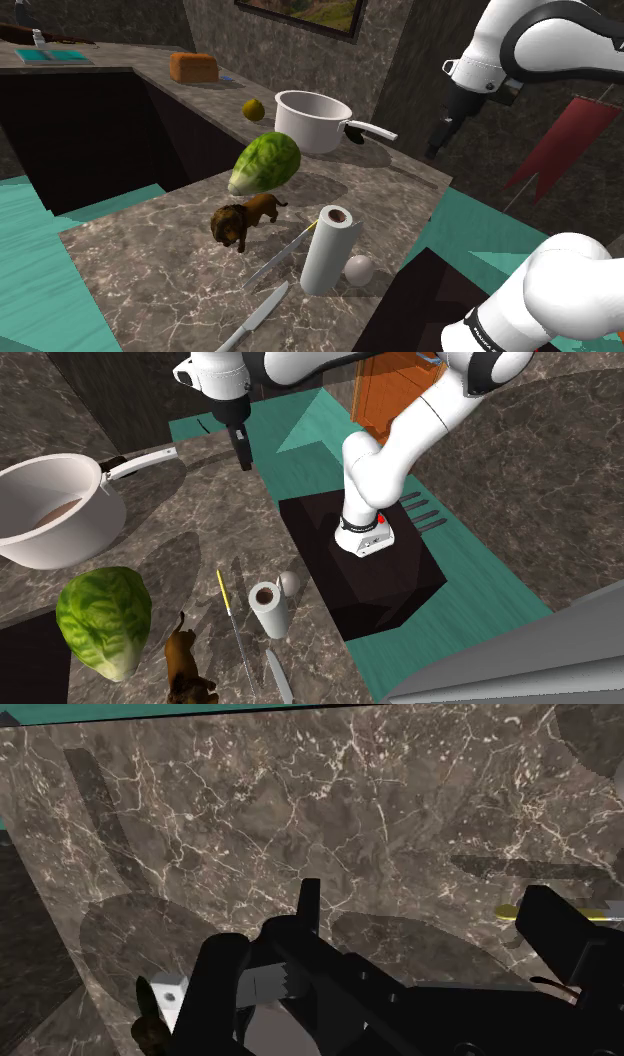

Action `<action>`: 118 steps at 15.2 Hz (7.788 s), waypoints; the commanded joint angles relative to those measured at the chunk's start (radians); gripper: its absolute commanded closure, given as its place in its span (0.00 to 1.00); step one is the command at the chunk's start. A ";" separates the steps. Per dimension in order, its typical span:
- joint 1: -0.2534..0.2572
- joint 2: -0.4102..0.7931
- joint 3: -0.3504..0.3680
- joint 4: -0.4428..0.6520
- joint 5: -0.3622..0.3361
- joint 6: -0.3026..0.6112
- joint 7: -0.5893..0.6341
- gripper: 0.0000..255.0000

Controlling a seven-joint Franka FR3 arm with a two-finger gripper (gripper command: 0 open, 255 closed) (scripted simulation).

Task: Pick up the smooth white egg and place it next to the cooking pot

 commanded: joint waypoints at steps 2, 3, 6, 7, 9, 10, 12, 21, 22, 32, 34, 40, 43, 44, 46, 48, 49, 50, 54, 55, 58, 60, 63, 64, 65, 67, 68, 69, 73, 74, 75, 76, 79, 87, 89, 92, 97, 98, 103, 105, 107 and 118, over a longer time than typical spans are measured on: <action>0.014 -0.004 0.009 -0.025 0.010 0.020 -0.003 0.00; 0.028 -0.008 0.017 -0.049 0.020 0.039 -0.005 0.00; 0.073 -0.015 0.045 -0.119 0.051 0.099 -0.013 0.00; 0.089 -0.016 0.054 -0.141 0.061 0.120 -0.016 0.00; 0.121 -0.017 0.074 -0.184 0.084 0.161 -0.021 0.00; 0.138 -0.016 0.084 -0.205 0.095 0.182 -0.024 0.00; 0.173 -0.012 0.105 -0.244 0.118 0.225 -0.029 0.00; 0.344 0.050 0.208 -0.394 0.234 0.439 -0.050 0.00; 0.365 0.062 0.220 -0.407 0.247 0.465 -0.053 0.00; 0.418 0.186 0.272 -0.489 0.294 0.672 -0.057 0.00; 0.418 0.194 0.274 -0.492 0.294 0.684 -0.057 0.00; 0.418 0.193 0.274 -0.492 0.294 0.683 -0.057 0.00; 0.418 0.194 0.274 -0.492 0.294 0.684 -0.057 1.00; 0.418 0.194 0.274 -0.492 0.294 0.683 -0.057 1.00; 0.418 0.194 0.274 -0.492 0.294 0.683 -0.057 1.00; 0.418 0.193 0.274 -0.492 0.294 0.683 -0.057 1.00; 0.418 0.193 0.274 -0.492 0.294 0.683 -0.057 1.00; 0.418 0.194 0.274 -0.492 0.294 0.684 -0.057 1.00; 0.419 0.144 0.263 -0.464 0.289 0.606 -0.059 1.00; 0.419 0.133 0.260 -0.457 0.287 0.587 -0.059 1.00; 0.418 0.102 0.253 -0.432 0.282 0.532 -0.060 1.00; 0.418 0.084 0.248 -0.414 0.279 0.497 -0.061 1.00; 0.417 0.061 0.240 -0.386 0.274 0.446 -0.061 1.00; 0.416 0.054 0.238 -0.377 0.272 0.429 -0.061 1.00; 0.416 0.047 0.236 -0.367 0.270 0.412 -0.061 1.00; 0.414 0.036 0.231 -0.346 0.267 0.380 -0.062 1.00; 0.414 0.030 0.229 -0.336 0.265 0.364 -0.062 1.00; 0.413 0.025 0.227 -0.325 0.263 0.349 -0.062 1.00; 0.411 0.009 0.219 -0.280 0.256 0.288 -0.062 1.00; 0.410 0.006 0.217 -0.268 0.254 0.273 -0.062 1.00; 0.409 0.003 0.215 -0.257 0.253 0.258 -0.062 1.00; 0.409 0.001 0.213 -0.245 0.251 0.244 -0.062 1.00; 0.406 -0.005 0.207 -0.208 0.246 0.201 -0.062 1.00; 0.401 -0.008 0.194 -0.103 0.234 0.093 -0.062 1.00; 0.399 -0.007 0.191 -0.075 0.231 0.067 -0.061 1.00; 0.397 -0.002 0.187 -0.032 0.227 0.029 -0.061 1.00; 0.393 0.009 0.181 0.042 0.221 -0.034 -0.060 1.00; 0.393 0.012 0.180 0.057 0.220 -0.047 -0.060 1.00; 0.383 0.016 0.154 0.102 0.202 -0.089 -0.084 1.00; 0.369 0.005 0.109 0.091 0.175 -0.091 -0.132 1.00; 0.353 -0.002 0.065 0.084 0.146 -0.092 -0.180 1.00; 0.270 0.051 -0.178 0.124 -0.007 -0.070 -0.446 1.00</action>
